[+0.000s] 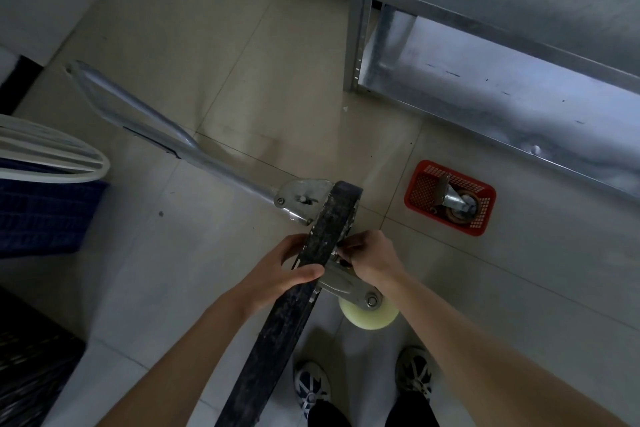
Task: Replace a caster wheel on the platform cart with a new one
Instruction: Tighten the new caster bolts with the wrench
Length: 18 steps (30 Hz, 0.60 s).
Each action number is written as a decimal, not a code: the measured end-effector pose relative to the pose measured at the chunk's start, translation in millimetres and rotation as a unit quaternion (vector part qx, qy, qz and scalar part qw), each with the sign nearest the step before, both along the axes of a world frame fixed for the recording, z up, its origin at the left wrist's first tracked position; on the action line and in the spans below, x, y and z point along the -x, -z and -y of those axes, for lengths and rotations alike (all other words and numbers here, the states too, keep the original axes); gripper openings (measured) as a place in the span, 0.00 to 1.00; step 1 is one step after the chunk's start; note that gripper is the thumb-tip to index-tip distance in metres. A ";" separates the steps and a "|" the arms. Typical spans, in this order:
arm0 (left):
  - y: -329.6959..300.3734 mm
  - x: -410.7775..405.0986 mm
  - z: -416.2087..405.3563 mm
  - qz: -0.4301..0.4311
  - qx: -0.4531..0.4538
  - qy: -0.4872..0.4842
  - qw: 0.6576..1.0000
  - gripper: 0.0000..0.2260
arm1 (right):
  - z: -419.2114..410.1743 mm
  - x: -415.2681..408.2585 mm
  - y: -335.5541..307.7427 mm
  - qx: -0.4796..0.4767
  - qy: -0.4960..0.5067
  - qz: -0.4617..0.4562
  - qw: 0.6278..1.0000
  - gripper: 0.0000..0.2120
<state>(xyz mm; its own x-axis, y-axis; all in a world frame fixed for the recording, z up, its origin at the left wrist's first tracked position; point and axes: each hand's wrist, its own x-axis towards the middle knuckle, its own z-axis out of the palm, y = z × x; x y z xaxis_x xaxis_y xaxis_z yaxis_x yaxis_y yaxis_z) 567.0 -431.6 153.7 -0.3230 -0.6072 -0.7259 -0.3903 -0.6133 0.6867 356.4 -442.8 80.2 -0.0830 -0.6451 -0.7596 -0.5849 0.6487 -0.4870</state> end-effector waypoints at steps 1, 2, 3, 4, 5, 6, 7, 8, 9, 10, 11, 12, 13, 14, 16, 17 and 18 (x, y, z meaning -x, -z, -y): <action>-0.1 0.6 0.3 0.001 0.001 0.003 1.000 0.38 | 0.4 0.2 0.0 -0.003 -0.003 -0.001 1.000 0.11; -0.3 0.9 0.4 0.002 0.001 0.004 1.000 0.37 | 1.1 0.2 -0.4 -0.006 -0.006 -0.001 1.000 0.11; -0.2 1.3 0.9 0.003 0.000 0.003 1.000 0.36 | 1.9 0.2 -0.7 -0.008 -0.008 0.001 1.000 0.11; -0.4 1.4 1.2 0.003 -0.001 0.000 1.000 0.36 | 2.9 0.2 -0.8 -0.012 -0.006 0.003 1.000 0.11; -0.5 1.5 1.5 0.003 -0.001 -0.001 1.000 0.36 | 3.6 0.5 -0.7 -0.015 -0.001 0.005 1.000 0.12; -0.6 1.8 1.6 0.002 0.000 0.000 1.000 0.36 | 4.1 1.2 -0.5 -0.020 0.006 0.008 1.000 0.11; -0.7 1.8 1.5 0.002 0.001 0.001 1.000 0.37 | 4.4 2.0 -0.3 -0.026 0.013 0.011 1.000 0.10; -0.5 1.8 1.3 0.003 0.002 0.002 1.000 0.38 | 4.3 2.6 0.0 -0.032 0.020 0.013 0.999 0.09; -0.2 1.6 1.0 0.004 0.003 0.001 1.000 0.38 | 4.1 3.0 0.1 -0.036 0.026 0.014 0.999 0.09; 0.2 1.1 0.8 0.006 0.003 0.000 1.000 0.39 | 4.1 3.2 0.5 -0.037 0.030 0.015 0.999 0.09; 0.5 0.8 0.8 0.006 0.002 0.000 1.000 0.39 | 4.2 3.0 0.8 -0.036 0.030 0.015 0.999 0.10; 0.9 0.5 0.9 0.007 0.001 0.000 1.000 0.38 | 4.5 2.6 0.9 -0.035 0.025 0.015 0.999 0.12; 1.2 0.4 1.0 0.008 -0.001 0.001 1.000 0.38 | 5.1 2.1 0.3 -0.035 0.017 0.014 0.999 0.12; 1.3 0.4 1.0 0.009 -0.002 0.004 1.000 0.38 | 6.0 2.0 -0.1 -0.036 0.008 0.015 0.999 0.12; 1.2 0.6 1.1 0.013 -0.001 0.008 1.000 0.38 | 7.9 2.0 -1.2 -0.042 -0.004 0.024 0.999 0.12; 1.2 0.7 1.2 0.014 0.000 0.009 1.000 0.39 | 8.5 2.0 -2.0 -0.046 -0.005 0.031 0.998 0.11; 1.0 0.9 1.5 0.015 0.000 0.010 1.000 0.39 | 8.9 2.0 -2.7 -0.048 -0.004 0.038 0.998 0.10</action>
